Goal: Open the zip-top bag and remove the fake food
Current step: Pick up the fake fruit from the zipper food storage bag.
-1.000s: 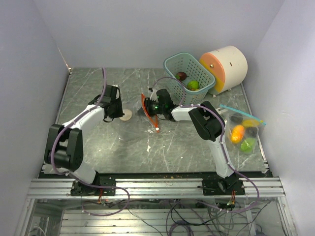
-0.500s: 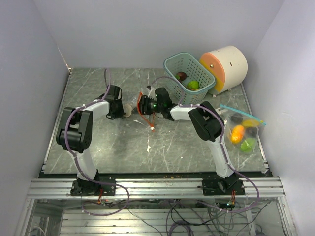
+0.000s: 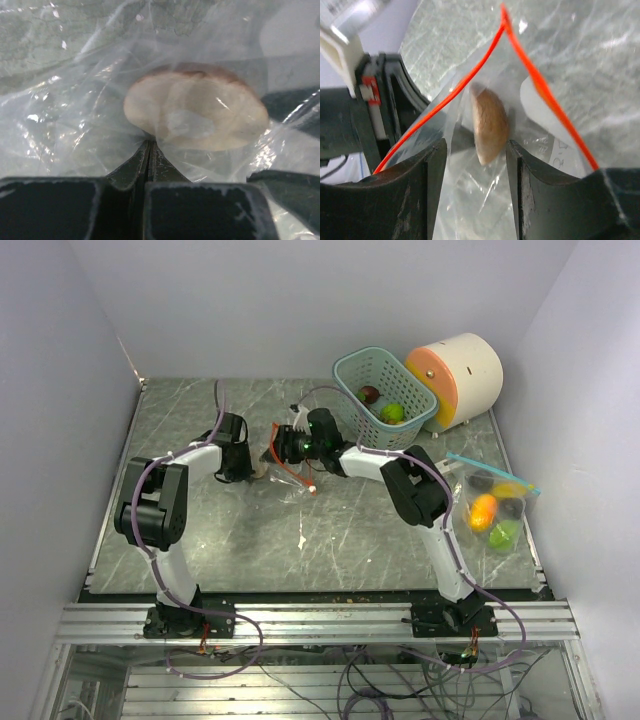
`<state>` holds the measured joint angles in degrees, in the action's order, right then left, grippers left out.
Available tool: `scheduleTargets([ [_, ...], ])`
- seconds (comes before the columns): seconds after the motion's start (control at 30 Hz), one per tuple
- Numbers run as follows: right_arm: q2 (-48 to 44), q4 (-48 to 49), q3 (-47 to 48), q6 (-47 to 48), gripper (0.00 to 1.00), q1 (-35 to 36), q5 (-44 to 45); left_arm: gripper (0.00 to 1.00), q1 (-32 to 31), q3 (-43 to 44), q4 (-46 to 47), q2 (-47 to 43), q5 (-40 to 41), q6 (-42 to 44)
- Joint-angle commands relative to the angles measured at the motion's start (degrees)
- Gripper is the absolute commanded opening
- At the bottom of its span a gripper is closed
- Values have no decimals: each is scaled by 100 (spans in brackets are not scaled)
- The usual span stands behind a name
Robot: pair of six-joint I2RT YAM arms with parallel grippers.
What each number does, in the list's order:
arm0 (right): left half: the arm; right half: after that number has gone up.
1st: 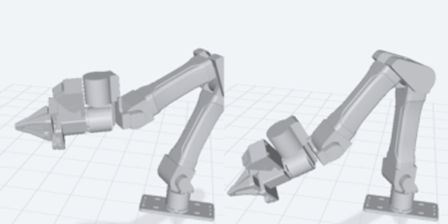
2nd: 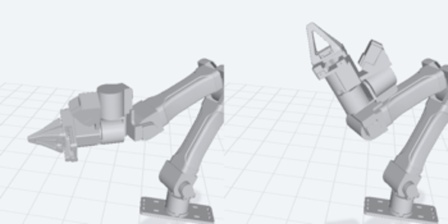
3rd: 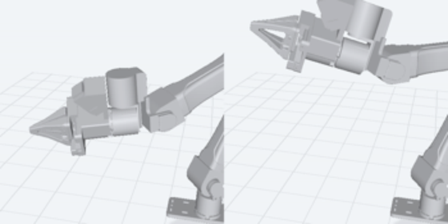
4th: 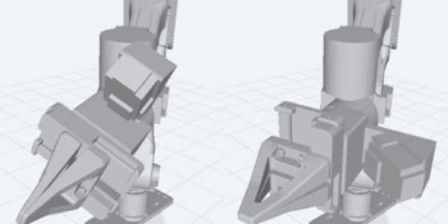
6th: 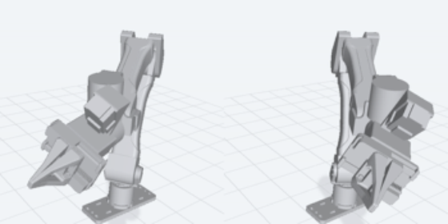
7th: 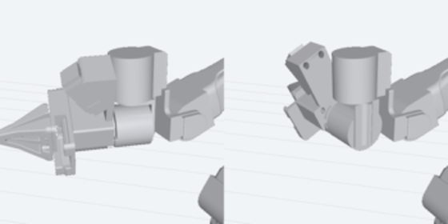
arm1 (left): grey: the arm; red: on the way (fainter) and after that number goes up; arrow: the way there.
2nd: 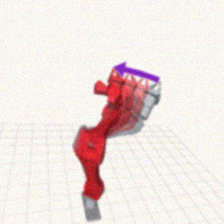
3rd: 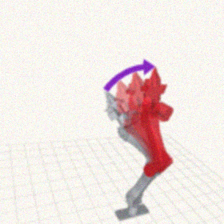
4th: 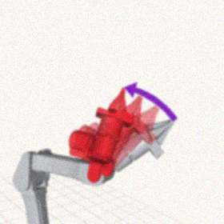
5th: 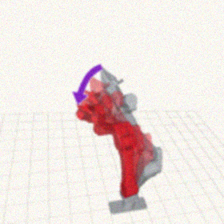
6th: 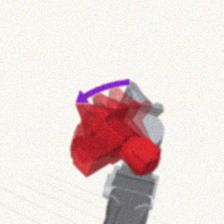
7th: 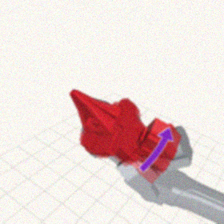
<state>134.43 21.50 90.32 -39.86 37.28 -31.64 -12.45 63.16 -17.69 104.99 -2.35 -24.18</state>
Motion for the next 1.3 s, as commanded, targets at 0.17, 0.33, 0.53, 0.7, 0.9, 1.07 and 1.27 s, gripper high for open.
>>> scheduleTargets([
  [0.17, 694, -521, 979, 536, 40, 90, 195, 7, -3, 92, -650, -260, -726, 404],
  [0.33, 783, -616, 981, 607, 35, 123, 131, 7, -3, 218, -649, -312, -824, 416],
  [0.53, 459, -101, 402, 415, 17, 114, -106, 7, -3, 136, -594, -272, -790, 371],
  [0.7, 124, 555, -76, 59, 0, -9, -214, 7, -3, 4, -522, -398, -783, 323],
  [0.9, 55, 474, 46, 121, 18, -30, -56, 7, -3, -49, -512, -437, -979, 326],
  [1.07, 140, 233, 276, 298, 45, -53, 69, 7, -3, -84, -484, -389, -1378, 449],
  [1.27, 388, 285, 516, 252, 61, -51, -14, 7, -3, -56, -600, -115, -1944, 636],
])
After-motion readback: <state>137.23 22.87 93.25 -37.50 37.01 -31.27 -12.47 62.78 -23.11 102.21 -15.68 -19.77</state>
